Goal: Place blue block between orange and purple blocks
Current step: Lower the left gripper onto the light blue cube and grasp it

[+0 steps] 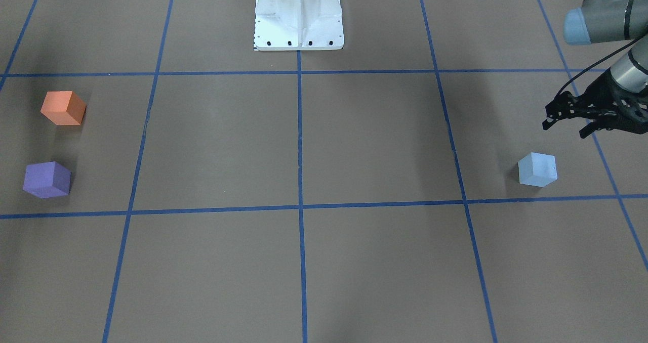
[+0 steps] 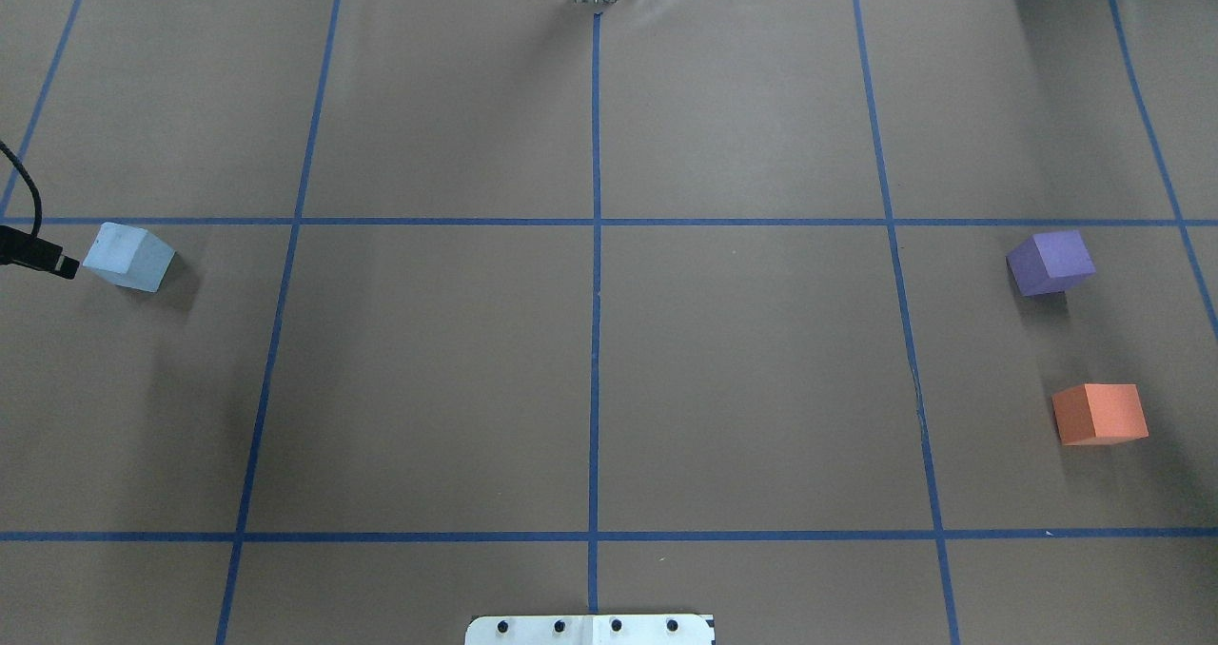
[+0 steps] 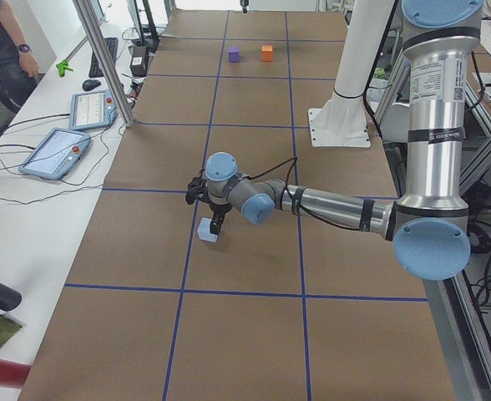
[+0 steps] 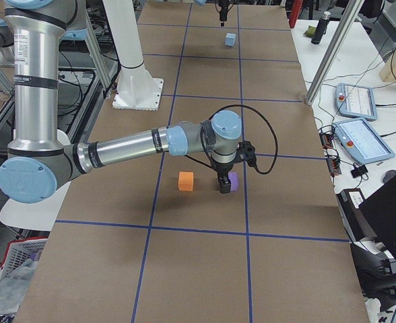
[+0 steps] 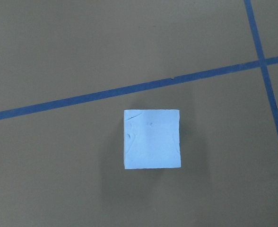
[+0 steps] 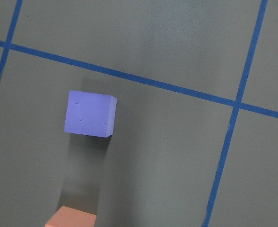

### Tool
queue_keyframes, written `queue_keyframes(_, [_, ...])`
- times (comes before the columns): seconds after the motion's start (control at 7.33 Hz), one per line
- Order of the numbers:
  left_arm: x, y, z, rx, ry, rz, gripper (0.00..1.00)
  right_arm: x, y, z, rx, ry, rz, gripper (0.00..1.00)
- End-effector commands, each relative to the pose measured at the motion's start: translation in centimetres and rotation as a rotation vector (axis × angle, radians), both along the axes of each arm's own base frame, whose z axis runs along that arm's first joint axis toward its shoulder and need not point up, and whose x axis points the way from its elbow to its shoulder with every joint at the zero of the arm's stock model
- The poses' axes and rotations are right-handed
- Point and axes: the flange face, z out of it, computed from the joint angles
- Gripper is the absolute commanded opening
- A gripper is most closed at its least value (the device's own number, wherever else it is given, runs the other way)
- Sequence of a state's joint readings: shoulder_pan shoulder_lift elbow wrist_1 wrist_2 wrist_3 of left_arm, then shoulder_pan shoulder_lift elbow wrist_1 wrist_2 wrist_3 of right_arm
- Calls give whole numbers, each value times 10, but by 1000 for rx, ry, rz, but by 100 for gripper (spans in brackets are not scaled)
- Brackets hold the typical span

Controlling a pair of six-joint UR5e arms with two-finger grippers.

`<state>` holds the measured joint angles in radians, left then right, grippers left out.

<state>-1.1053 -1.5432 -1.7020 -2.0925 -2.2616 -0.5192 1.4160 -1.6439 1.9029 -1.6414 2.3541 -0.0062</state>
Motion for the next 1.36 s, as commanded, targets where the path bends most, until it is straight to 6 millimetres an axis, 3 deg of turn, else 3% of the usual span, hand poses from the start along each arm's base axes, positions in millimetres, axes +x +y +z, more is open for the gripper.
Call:
queue_keyframes(0.0, [29,-27,13,-2,-24,-9,100,0,0,0,0,1,0,100])
queue_keyframes(0.27, [38,-41,23,-16,-33,-7,100,0,0,0,0,1,0,100])
queue_keyframes(0.68, [73,-42,33,-7,-73,22,100,0,0,1,-1,1,0,100])
queue_keyframes(0.82, [75,-43,39,-12,-79,30,97,0,0,1,-1,1,0,100])
queue_keyframes(1.09, [81,-51,34,-13,-77,26,45,0,0,1,-1,1,0,100])
queue_keyframes(1.23, [83,-55,24,-9,-62,27,27,0,0,1,-1,1,0,100])
